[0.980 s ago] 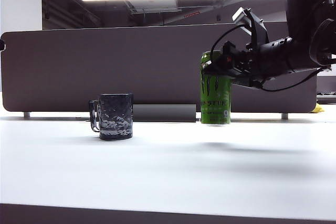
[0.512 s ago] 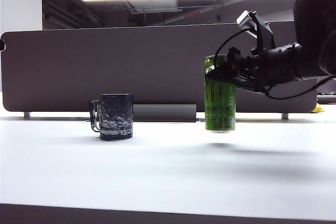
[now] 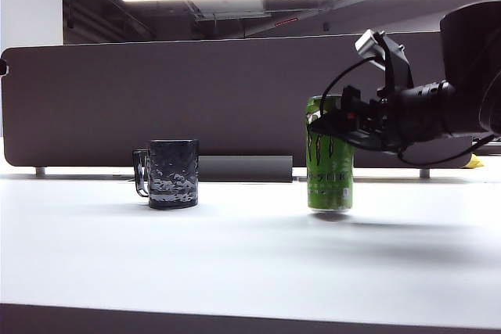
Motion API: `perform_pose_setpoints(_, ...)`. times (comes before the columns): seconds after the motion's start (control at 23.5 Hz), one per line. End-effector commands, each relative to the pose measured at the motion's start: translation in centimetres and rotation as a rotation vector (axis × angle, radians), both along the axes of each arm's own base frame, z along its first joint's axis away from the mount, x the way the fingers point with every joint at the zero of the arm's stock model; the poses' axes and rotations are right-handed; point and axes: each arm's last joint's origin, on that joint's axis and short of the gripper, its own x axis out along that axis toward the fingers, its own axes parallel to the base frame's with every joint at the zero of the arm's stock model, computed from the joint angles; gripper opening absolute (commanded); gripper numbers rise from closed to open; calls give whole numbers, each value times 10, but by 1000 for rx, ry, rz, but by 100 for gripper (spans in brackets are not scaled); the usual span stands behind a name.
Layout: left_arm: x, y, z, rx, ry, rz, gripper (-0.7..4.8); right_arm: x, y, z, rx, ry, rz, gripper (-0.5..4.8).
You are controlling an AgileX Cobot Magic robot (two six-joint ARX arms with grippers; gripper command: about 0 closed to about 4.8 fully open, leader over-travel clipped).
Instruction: Pick up the metal can, pour some water into the cup, then place the can back on the table.
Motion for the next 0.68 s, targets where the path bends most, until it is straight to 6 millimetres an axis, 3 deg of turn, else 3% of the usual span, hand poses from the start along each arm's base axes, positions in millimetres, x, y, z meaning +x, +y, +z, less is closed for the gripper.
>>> perform_pose_setpoints(0.04,0,0,1,-5,-7,0,-5,2,1,4,42,-71,4,252)
perform_pose_setpoints(0.68,0,0,1,-6,-8,0,-5,3,2,-2,25,-96,2,283)
